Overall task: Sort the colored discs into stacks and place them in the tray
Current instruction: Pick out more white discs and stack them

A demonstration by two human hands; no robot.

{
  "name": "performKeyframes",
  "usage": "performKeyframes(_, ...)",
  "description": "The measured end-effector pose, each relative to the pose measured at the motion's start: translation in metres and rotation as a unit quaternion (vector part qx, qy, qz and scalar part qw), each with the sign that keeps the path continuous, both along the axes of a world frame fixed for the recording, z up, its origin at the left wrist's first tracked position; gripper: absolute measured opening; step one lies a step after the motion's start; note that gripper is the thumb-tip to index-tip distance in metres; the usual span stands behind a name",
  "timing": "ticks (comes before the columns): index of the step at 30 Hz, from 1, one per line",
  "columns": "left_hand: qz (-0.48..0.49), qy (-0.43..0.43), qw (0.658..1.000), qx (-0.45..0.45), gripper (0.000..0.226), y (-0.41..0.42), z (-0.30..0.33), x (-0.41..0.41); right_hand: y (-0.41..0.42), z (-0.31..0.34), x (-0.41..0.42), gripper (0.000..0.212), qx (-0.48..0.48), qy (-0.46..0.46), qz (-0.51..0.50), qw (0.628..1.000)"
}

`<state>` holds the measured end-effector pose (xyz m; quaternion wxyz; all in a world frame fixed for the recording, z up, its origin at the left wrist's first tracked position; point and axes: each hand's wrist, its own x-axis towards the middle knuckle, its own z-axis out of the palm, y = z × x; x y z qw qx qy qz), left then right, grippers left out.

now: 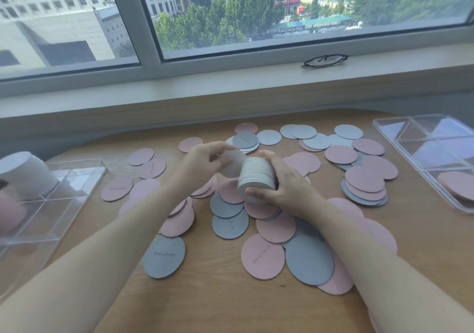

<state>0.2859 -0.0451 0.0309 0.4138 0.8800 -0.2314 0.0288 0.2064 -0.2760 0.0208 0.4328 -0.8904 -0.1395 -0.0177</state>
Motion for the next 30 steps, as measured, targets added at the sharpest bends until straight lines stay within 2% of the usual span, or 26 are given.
performKeyframes(5,-0.024,0.047,0.995,-0.08,0.028,-0.016,0.003,-0.027,-0.001,0.003,-0.003,0.09,-0.007,-0.002,0.005,1.0)
performKeyframes(8,-0.044,0.111,0.988,-0.097,0.026,-0.024,0.006,-0.031,-0.001,0.003,-0.003,0.079,0.012,-0.004,0.022,1.0)
performKeyframes(10,-0.023,0.133,0.984,-0.113,0.028,-0.028,0.008,-0.023,-0.001,0.002,-0.002,0.068,0.016,-0.009,0.017,1.0)
performKeyframes(12,0.026,0.116,0.988,-0.101,0.026,-0.031,0.006,-0.01,0.0,0.001,0.0,0.063,0.018,-0.016,0.01,1.0)
performKeyframes(14,0.113,0.057,0.992,-0.029,0.015,-0.032,0.0,0.012,0.0,-0.001,0.001,0.064,0.017,-0.02,0.008,1.0)
performKeyframes(16,0.18,0.031,0.979,0.089,0.035,-0.035,-0.006,0.033,0.0,-0.003,0.003,0.065,0.018,-0.021,0.011,1.0)
performKeyframes(19,0.205,0.035,0.947,0.246,0.07,-0.042,-0.008,0.055,0.0,-0.005,0.005,0.065,0.026,-0.021,0.018,0.999)
performKeyframes(22,0.199,0.051,0.93,0.303,0.074,-0.044,-0.009,0.068,-0.001,-0.005,0.006,0.066,0.032,-0.021,0.021,0.999)
performKeyframes(27,0.187,0.092,0.943,0.261,0.077,-0.047,-0.001,0.076,0.0,-0.005,0.008,0.068,0.028,-0.026,0.024,0.999)
performKeyframes(30,0.17,0.131,0.966,0.142,0.073,-0.043,0.001,0.074,0.0,-0.005,0.007,0.068,0.026,-0.025,0.024,0.999)
